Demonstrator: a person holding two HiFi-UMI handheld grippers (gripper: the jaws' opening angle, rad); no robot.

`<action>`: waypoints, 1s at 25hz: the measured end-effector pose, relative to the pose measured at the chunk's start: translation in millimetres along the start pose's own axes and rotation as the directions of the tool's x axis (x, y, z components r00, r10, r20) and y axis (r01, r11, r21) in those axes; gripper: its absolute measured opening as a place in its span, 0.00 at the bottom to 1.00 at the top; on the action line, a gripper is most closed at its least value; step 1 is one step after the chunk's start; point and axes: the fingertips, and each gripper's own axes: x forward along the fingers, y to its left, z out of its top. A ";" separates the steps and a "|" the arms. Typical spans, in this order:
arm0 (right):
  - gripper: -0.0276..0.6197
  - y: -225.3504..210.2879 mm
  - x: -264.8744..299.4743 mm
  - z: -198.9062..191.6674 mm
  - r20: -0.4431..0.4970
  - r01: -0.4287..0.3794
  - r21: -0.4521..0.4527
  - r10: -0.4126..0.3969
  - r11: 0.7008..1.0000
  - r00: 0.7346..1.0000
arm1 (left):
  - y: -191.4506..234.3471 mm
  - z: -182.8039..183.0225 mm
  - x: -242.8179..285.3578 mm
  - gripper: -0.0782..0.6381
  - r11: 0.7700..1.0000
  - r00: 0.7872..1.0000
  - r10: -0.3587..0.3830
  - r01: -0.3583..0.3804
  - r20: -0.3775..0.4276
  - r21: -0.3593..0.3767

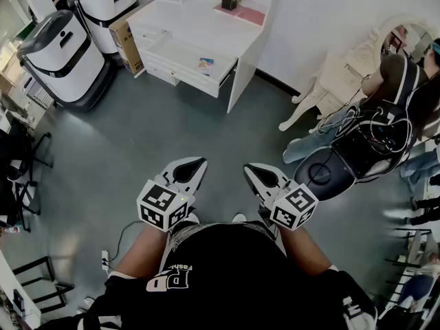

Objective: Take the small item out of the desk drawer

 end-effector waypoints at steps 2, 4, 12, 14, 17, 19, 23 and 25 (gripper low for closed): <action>0.05 -0.3 -0.1 1.1 0.003 -0.001 -0.003 0.001 1.000 1.000 | -1.1 0.4 1.3 0.13 1.000 1.000 -0.001 0.001 0.000 0.001; 0.05 0.0 -0.7 0.6 0.003 -0.001 -0.002 0.001 1.000 1.000 | -2.6 0.4 1.8 0.13 1.000 1.000 -0.004 0.004 0.001 0.000; 0.05 4.5 1.1 -3.0 -0.006 0.006 0.006 -0.006 1.000 1.000 | -1.4 -0.1 -2.5 0.13 1.000 1.000 -0.008 0.008 0.008 -0.004; 0.05 8.3 3.4 -2.2 0.000 -0.003 0.017 0.003 1.000 1.000 | 1.2 0.5 -4.2 0.13 1.000 1.000 -0.006 0.006 0.011 -0.007; 0.05 15.0 7.5 -1.7 0.018 -0.004 0.014 0.004 1.000 1.000 | 5.8 -1.1 -6.6 0.13 1.000 1.000 0.000 0.000 0.015 -0.018; 0.05 20.8 11.1 -1.1 0.022 -0.002 -0.008 0.003 1.000 1.000 | 8.1 -6.2 -7.3 0.13 1.000 1.000 0.006 -0.006 0.008 -0.026; 0.06 36.5 20.4 -10.0 -0.009 -0.042 -0.021 0.042 0.999 0.999 | 11.4 -21.4 -11.2 0.13 0.999 1.000 0.017 -0.018 -0.023 -0.034; 0.05 43.9 24.9 -15.1 -0.026 -0.050 -0.027 0.050 0.998 0.998 | 12.1 -26.1 -16.3 0.13 0.999 1.000 0.011 -0.012 -0.029 -0.042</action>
